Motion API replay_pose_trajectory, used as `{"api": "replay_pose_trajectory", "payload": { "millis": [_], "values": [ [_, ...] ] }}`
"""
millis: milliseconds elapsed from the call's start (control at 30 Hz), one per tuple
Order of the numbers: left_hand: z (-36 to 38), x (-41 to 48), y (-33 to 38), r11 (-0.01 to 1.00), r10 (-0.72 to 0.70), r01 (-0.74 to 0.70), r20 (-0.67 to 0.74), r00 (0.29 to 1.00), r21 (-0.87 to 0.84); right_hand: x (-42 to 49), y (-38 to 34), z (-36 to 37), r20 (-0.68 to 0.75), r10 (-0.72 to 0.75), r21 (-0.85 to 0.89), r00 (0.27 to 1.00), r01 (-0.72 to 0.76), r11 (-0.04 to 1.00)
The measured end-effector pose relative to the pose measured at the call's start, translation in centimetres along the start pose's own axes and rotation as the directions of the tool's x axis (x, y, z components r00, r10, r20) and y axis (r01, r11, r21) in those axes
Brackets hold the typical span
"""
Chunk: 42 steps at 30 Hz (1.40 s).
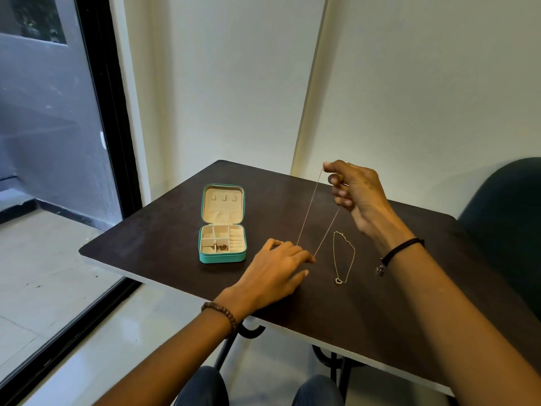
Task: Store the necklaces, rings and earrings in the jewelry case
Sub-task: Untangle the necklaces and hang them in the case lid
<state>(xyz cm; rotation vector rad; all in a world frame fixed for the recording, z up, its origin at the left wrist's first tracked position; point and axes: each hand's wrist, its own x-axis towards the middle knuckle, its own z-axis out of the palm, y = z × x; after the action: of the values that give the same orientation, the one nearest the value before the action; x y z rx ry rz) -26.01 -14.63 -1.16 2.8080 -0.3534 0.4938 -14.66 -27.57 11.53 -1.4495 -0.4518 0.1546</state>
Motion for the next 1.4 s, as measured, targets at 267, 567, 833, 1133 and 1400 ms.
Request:
{"api": "replay_pose_trajectory", "payload": {
  "millis": [267, 567, 833, 1133, 1400],
  "values": [
    [1.3, -0.3, -0.9, 0.999, 0.002, -0.007, -0.110, 0.994, -0.041, 2.2, 2.2, -1.6, -0.044, 0.042, -0.074, 0.998, -0.045, 0.996],
    [3.1, -0.4, -1.7, 0.999, 0.028, -0.028, -0.013, 1.000, -0.037, 5.7, 6.6, -2.6, -0.034, 0.112, -0.228, 0.993, -0.117, 0.967],
    [3.1, 1.8, -1.6, 0.997, 0.080, -0.080, -0.022, 0.997, 0.002, 9.0, 11.3, -3.2, 0.021, 0.126, -0.415, 0.992, -0.106, 0.904],
    [4.0, 4.3, -1.4, 0.998, 0.048, -0.048, -0.012, 0.999, -0.029, 11.3, 15.3, -4.6, 0.099, 0.039, -0.703, 0.994, 0.042, 0.710],
    [4.1, 4.4, -1.5, 0.999, 0.027, -0.029, -0.038, 0.999, -0.036, 12.1, 16.6, -5.0, 0.163, -0.043, -0.862, 0.986, 0.164, 0.480]
  ]
}}
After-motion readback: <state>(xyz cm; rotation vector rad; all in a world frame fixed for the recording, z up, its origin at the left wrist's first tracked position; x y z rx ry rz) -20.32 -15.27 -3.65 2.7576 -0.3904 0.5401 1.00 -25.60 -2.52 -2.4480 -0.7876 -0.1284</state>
